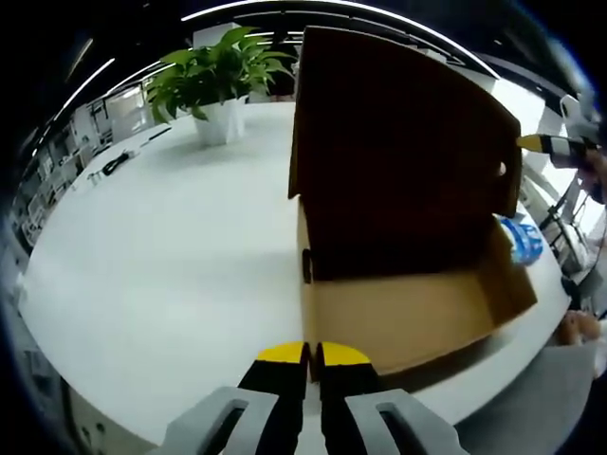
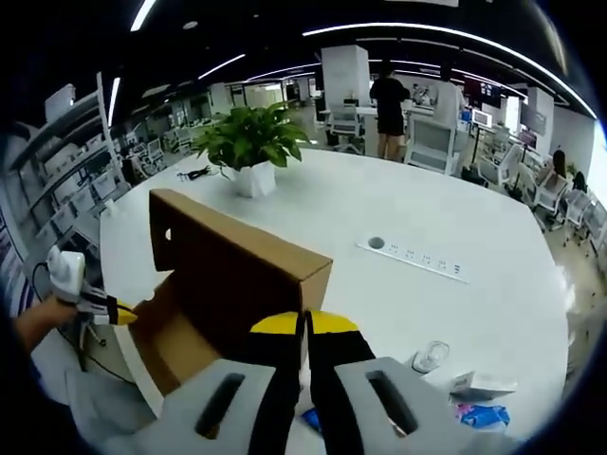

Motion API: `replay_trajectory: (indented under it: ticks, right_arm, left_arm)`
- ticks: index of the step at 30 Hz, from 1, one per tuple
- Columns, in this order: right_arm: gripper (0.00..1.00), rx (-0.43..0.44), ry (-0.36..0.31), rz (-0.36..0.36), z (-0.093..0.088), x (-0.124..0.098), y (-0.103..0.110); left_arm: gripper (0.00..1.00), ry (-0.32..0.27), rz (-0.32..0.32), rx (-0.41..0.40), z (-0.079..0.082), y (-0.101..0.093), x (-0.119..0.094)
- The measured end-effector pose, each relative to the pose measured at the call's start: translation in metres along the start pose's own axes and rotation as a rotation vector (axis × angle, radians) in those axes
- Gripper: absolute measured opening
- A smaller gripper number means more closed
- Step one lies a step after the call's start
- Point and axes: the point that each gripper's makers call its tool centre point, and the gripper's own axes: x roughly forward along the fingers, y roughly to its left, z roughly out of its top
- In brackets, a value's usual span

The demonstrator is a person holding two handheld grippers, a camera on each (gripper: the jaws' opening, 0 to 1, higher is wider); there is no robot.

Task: Operate the shoe box by opening the lid, removing the specified soft item, and placing it in the target area until the item is outside and the box remains undamaged.

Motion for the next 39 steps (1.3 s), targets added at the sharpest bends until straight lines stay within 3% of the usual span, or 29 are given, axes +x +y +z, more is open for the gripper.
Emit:
replay_trajectory:
  ticks: [33, 39]
  right_arm:
    - [0.01, -0.011, -0.057, -0.006, -0.037, -0.038, 0.035]
    - [0.02, -0.015, -0.069, -0.011, -0.044, -0.044, 0.039]
  left_arm:
    - [0.06, -0.072, -0.054, 0.022, 0.002, -0.002, -0.004]
    - [0.14, -0.113, -0.043, 0.06, 0.005, -0.001, -0.013]
